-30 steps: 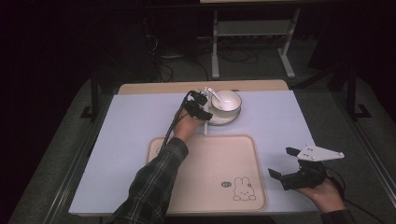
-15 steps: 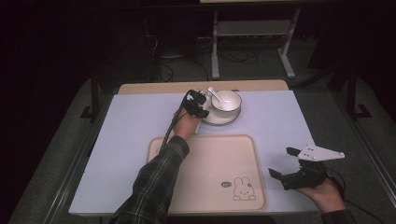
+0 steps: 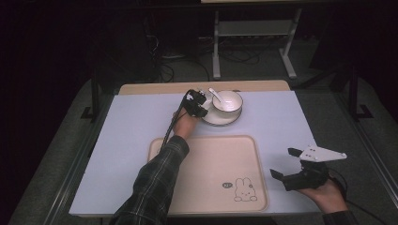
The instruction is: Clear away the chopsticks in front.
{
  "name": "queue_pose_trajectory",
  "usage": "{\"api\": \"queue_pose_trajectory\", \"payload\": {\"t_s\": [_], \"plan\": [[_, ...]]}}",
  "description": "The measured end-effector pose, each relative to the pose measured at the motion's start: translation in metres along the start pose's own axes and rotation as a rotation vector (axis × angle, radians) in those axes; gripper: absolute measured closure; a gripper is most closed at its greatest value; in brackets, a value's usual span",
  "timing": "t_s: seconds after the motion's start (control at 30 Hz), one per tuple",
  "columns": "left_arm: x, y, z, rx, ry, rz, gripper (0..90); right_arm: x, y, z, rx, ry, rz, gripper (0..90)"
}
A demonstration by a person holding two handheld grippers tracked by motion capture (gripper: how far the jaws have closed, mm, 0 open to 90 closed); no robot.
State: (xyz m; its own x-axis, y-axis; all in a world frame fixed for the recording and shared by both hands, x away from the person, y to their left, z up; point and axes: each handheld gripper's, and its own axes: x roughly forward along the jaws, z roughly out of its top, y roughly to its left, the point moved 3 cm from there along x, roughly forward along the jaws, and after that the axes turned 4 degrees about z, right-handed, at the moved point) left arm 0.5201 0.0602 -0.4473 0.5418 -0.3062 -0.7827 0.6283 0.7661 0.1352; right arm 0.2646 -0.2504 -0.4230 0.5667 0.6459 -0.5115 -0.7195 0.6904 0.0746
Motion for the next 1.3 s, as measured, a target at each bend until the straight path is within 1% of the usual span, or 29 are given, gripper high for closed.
{"api": "queue_pose_trajectory", "payload": {"t_s": [0.03,0.07,0.1,0.13,0.17,0.23,0.27,0.33,0.4,0.43,0.5,0.53,0.63,0.7,0.77,0.8,0.87,0.97,1.1,1.17,1.3], "plan": [[-0.002,0.000,0.001,0.002,-0.006,0.004,66.9,0.000,0.000,0.000,0.001,0.001,0.001,0.0],[-0.002,0.000,0.001,0.002,-0.006,0.004,64.7,0.000,0.000,0.000,0.001,0.001,0.001,0.0],[-0.003,0.001,0.002,0.001,-0.010,0.007,64.7,0.000,0.000,0.000,0.000,0.000,0.001,0.0],[-0.006,0.002,0.002,0.003,-0.012,0.008,60.8,0.000,0.001,0.000,0.002,0.000,0.001,0.0],[-0.009,0.002,0.003,0.011,-0.010,0.004,58.9,0.000,0.000,0.000,0.000,0.001,0.001,0.0],[-0.015,0.005,0.004,0.023,-0.010,0.006,57.2,0.001,0.000,0.000,0.000,0.000,0.002,0.0],[-0.020,0.007,0.004,0.019,-0.022,0.000,56.6,0.001,0.001,0.000,-0.001,0.000,0.002,0.0],[-0.028,0.011,0.005,0.013,-0.034,-0.003,56.7,0.001,0.001,0.000,-0.006,0.001,0.001,0.0],[-0.037,0.015,0.006,0.024,-0.047,-0.005,58.5,0.001,0.001,0.000,-0.007,0.002,0.002,0.0],[-0.041,0.017,0.006,0.029,-0.049,-0.009,61.8,0.001,0.001,0.000,-0.008,0.004,0.001,0.0],[-0.047,0.021,0.005,0.039,-0.045,-0.018,62.6,0.002,0.001,0.000,-0.007,0.004,0.001,0.0],[-0.050,0.023,0.004,0.039,-0.043,-0.028,66.5,0.002,0.002,0.000,-0.008,0.008,0.002,0.0],[-0.055,0.028,-0.002,0.034,-0.034,-0.069,68.3,0.002,0.002,0.000,-0.007,0.009,0.002,0.0],[-0.056,0.029,-0.005,0.027,-0.026,-0.077,72.4,0.002,0.002,0.000,-0.007,0.009,0.001,0.0],[-0.055,0.030,-0.009,0.014,-0.010,-0.096,72.8,0.002,0.002,0.000,-0.007,0.010,0.001,0.0],[-0.055,0.030,-0.010,0.019,-0.007,-0.100,73.1,0.002,0.002,0.000,-0.009,0.011,0.002,0.0],[-0.054,0.029,-0.013,0.011,-0.005,-0.115,73.8,0.003,0.003,0.000,-0.008,0.012,0.001,0.0],[-0.050,0.029,-0.017,0.010,0.003,-0.129,74.3,0.003,0.002,0.000,-0.009,0.013,0.000,0.0],[-0.046,0.028,-0.021,-0.001,0.010,-0.139,75.3,0.002,0.002,0.000,-0.008,0.013,0.001,0.0],[-0.044,0.028,-0.022,0.003,0.020,-0.129,76.5,0.002,0.002,0.000,-0.007,0.012,0.001,0.0],[-0.039,0.028,-0.024,0.002,0.040,-0.132,77.9,0.002,0.001,0.000,-0.007,0.011,0.000,0.0]]}}
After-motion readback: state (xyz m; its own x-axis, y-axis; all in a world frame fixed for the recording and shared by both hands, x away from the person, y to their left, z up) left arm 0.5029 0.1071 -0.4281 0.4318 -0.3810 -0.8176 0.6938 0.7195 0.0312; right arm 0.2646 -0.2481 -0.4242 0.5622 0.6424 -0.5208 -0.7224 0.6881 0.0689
